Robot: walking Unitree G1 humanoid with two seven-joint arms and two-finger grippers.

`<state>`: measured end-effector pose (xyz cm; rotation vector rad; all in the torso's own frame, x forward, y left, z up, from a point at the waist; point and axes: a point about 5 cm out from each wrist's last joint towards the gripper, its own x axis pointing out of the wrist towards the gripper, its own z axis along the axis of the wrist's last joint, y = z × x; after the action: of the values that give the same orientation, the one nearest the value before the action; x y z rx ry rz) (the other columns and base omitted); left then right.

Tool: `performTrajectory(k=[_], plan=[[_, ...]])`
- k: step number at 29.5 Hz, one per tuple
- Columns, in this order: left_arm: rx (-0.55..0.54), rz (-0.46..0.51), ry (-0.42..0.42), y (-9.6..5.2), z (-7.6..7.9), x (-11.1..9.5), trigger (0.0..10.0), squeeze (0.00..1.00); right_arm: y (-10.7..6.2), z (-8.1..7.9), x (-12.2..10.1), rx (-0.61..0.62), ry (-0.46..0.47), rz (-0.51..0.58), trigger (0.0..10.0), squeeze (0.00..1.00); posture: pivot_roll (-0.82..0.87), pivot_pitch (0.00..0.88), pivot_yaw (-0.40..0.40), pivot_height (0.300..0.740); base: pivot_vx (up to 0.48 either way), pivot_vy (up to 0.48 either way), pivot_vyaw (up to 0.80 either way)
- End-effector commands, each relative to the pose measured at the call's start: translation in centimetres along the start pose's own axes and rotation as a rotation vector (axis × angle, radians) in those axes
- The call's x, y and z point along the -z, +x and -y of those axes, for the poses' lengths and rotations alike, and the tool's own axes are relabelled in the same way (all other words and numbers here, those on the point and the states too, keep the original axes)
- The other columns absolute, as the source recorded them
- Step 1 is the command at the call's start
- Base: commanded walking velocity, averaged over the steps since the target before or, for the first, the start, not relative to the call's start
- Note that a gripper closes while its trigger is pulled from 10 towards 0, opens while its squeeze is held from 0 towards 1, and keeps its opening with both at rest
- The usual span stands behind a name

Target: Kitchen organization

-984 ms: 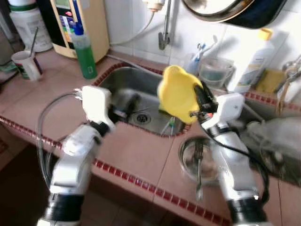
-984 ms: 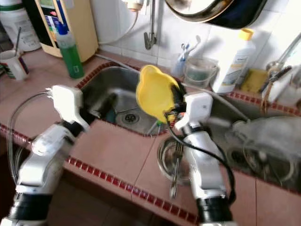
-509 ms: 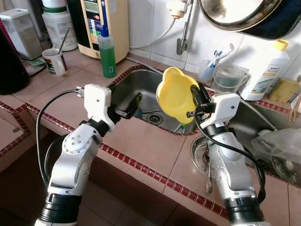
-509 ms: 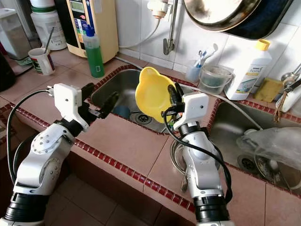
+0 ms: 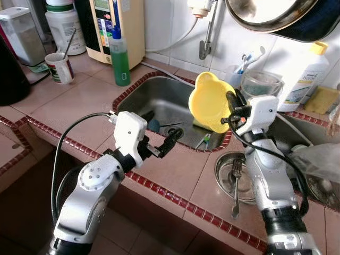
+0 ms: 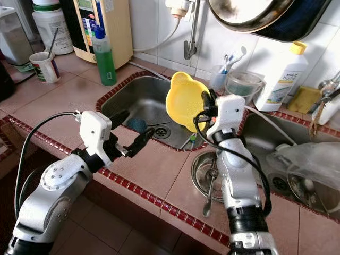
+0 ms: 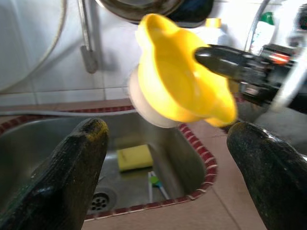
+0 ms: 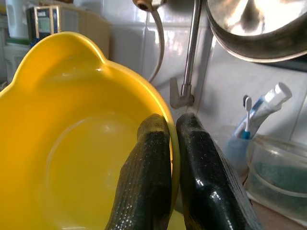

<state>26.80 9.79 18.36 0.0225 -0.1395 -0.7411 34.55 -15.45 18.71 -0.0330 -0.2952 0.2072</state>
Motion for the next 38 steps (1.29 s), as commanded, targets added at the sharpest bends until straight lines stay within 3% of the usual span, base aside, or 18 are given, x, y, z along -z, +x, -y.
performTrajectory(k=[1,13,26,38], plan=[[0.036,0.002,0.003,-0.2,0.5,-0.6,10.0,0.0,0.6,0.3,-0.3,-0.001,-0.004,-0.011,10.0,0.0,0.01,0.069,-0.032,0.74,0.0,0.0,0.0],[0.078,-0.017,0.004,-1.0,1.5,-1.5,10.0,0.0,1.9,0.3,-0.6,-0.022,0.045,-0.045,10.0,0.0,0.02,0.132,-0.022,0.74,0.0,0.0,0.0],[0.132,-0.045,-0.04,-1.8,3.0,-2.5,10.0,0.0,3.7,0.9,-0.5,-0.05,0.094,-0.141,10.0,0.0,0.03,0.259,-0.001,0.74,0.0,0.0,0.0],[0.151,-0.064,-0.065,-2.0,3.7,-3.0,10.0,0.0,4.2,1.3,-0.1,-0.049,0.124,-0.203,10.0,0.0,0.03,0.306,0.009,0.74,0.0,0.0,0.0]])
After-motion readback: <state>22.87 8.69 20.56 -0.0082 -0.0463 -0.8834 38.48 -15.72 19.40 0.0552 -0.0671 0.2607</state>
